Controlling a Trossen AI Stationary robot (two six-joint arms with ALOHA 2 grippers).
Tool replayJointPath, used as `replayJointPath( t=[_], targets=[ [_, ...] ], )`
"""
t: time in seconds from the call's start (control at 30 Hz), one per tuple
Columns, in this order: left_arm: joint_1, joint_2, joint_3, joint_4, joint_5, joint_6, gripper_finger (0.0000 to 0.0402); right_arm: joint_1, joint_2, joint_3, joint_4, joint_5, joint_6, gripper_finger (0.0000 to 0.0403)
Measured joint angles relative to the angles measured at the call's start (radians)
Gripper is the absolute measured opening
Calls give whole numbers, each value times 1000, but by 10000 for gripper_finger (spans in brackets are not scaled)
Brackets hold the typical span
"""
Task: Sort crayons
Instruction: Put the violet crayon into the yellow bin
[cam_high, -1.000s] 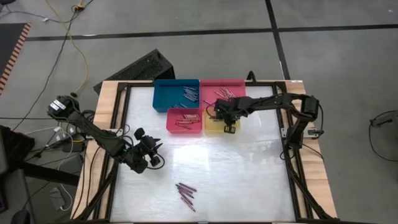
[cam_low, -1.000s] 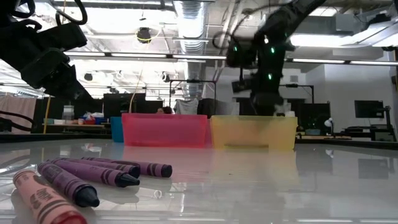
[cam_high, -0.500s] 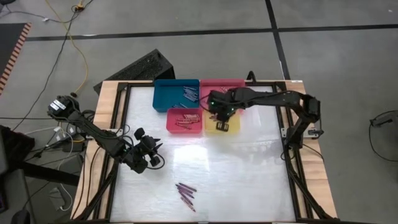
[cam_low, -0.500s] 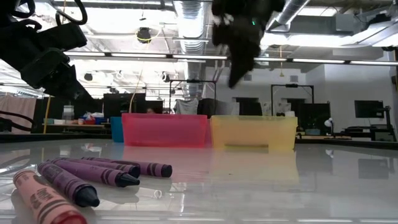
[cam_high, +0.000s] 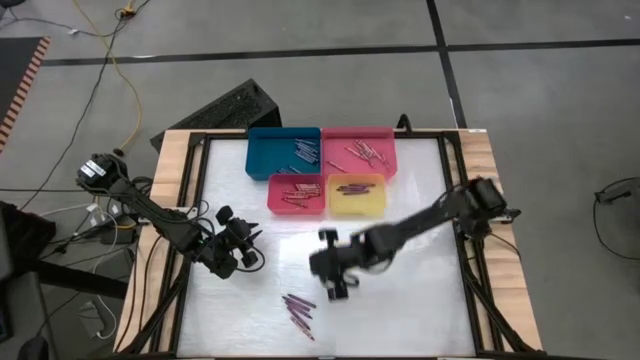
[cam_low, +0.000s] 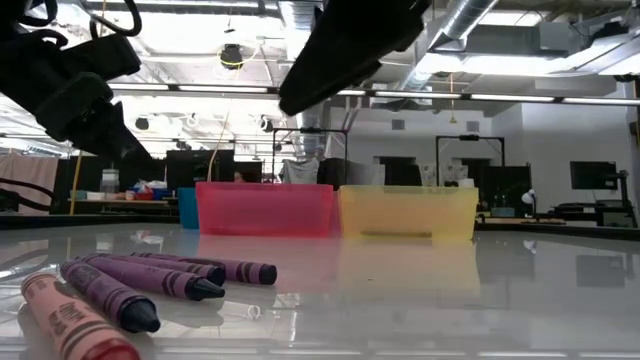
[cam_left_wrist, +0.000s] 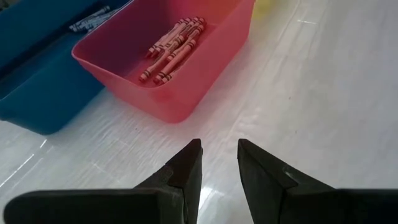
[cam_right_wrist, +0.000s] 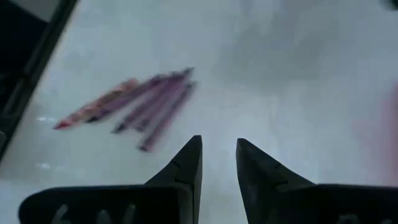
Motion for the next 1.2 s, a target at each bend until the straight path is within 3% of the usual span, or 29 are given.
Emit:
replayJointPath(
  t=[0.23, 0.57, 1.2],
  targets=[
    [0, 0, 0, 24, 1, -1, 94, 139, 153, 70, 35, 81, 79, 95],
    [0, 0, 0, 29, 32, -3, 94, 169, 323, 154, 14, 77, 121, 95],
    [0, 0, 0, 30, 55, -4, 94, 161, 341, 159, 31, 58, 167, 95]
  ],
)
